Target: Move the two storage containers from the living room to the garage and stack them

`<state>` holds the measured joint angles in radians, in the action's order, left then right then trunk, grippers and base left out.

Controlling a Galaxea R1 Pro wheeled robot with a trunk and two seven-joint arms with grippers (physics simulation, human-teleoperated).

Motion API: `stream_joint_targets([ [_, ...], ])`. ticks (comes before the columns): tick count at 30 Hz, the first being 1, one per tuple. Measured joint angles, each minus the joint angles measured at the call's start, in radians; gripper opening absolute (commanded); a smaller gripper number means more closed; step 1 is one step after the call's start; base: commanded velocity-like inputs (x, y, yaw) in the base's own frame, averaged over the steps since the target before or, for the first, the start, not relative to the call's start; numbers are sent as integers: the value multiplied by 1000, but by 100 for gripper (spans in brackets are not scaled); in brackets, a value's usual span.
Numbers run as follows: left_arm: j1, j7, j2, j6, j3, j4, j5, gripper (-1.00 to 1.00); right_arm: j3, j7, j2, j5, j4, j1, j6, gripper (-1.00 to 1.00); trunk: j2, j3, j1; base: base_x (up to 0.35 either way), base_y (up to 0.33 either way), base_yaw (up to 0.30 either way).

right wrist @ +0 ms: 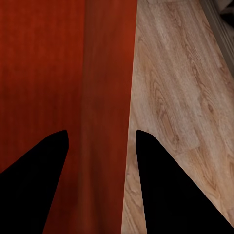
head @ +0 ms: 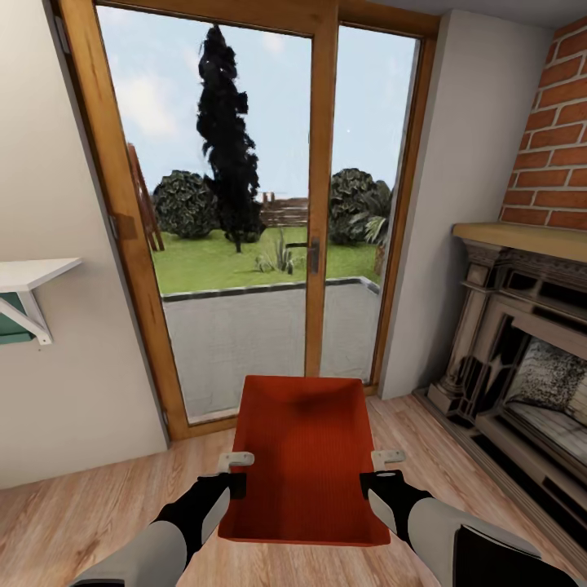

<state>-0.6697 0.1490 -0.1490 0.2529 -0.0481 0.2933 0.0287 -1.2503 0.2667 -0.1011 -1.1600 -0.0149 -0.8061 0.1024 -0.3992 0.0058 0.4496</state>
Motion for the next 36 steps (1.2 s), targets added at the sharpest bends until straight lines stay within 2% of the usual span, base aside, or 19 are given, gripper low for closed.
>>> stream_joint_targets([
  [14, 0, 0, 0, 0, -1, 0, 0, -100, 0, 0, 0, 0, 0, 0, 0, -100, 0, 0, 0, 83, -1, 0],
  [27, 1, 1, 0, 0, -1, 0, -1, -100, 0, 0, 0, 1, 1, 0, 1, -100, 0, 0, 0, -128, -201, 0],
  [36, 0, 2, -1, 0, 0, 0, -1, -100, -1, 0, 1, -1, 1, 0, 1, -100, 0, 0, 0, -5, -11, 77],
])
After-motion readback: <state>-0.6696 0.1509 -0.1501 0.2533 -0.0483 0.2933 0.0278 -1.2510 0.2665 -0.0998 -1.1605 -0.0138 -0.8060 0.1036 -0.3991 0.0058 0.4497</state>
